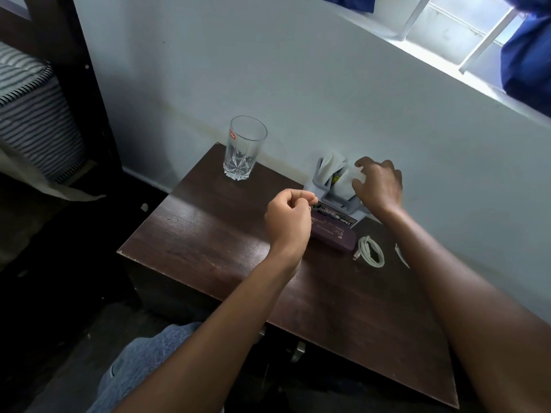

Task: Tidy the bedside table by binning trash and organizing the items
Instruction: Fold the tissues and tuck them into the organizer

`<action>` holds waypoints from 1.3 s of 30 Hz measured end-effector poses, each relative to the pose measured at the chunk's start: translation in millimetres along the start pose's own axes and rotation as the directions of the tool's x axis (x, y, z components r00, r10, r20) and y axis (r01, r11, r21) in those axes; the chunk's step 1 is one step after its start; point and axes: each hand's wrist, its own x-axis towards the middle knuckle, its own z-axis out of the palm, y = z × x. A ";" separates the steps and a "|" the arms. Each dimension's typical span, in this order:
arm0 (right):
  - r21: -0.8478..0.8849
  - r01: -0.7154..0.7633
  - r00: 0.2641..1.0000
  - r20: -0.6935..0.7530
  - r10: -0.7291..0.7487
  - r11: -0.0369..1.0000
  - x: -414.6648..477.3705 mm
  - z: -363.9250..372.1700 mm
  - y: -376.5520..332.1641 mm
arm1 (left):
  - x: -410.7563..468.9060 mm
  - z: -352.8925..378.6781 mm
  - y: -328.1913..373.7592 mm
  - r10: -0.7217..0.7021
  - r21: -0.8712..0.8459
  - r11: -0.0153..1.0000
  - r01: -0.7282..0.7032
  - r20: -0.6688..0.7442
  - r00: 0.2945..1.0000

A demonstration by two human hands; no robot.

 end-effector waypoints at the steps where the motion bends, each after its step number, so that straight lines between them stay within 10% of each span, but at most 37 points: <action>1: 0.002 0.008 1.000 -0.012 -0.008 1.000 0.7 0.1 0.0 | 0.1 0.2 0.2 -0.001 -0.002 1.000 0.001 0.000 1.000; 22: 0.090 0.007 0.999 -0.042 -0.003 0.996 4.6 1.1 2.4 | 0.6 -1.3 -0.7 0.005 -0.005 1.000 -0.005 -0.014 1.000; 28: 0.592 -0.275 0.898 -0.122 0.423 0.757 1.1 -14.9 28.2 | 2.0 -3.7 -2.2 0.097 0.143 0.985 -0.092 -0.025 0.995; 32: 0.787 -0.439 0.725 0.024 0.689 0.434 -14.8 -4.0 46.3 | 11.4 5.5 -17.9 0.229 0.432 0.869 -0.242 0.082 0.970; 39: 0.677 -0.442 0.846 0.097 0.524 0.588 -38.6 27.0 32.2 | 68.0 50.5 -5.6 0.237 0.717 0.544 -0.437 0.368 0.899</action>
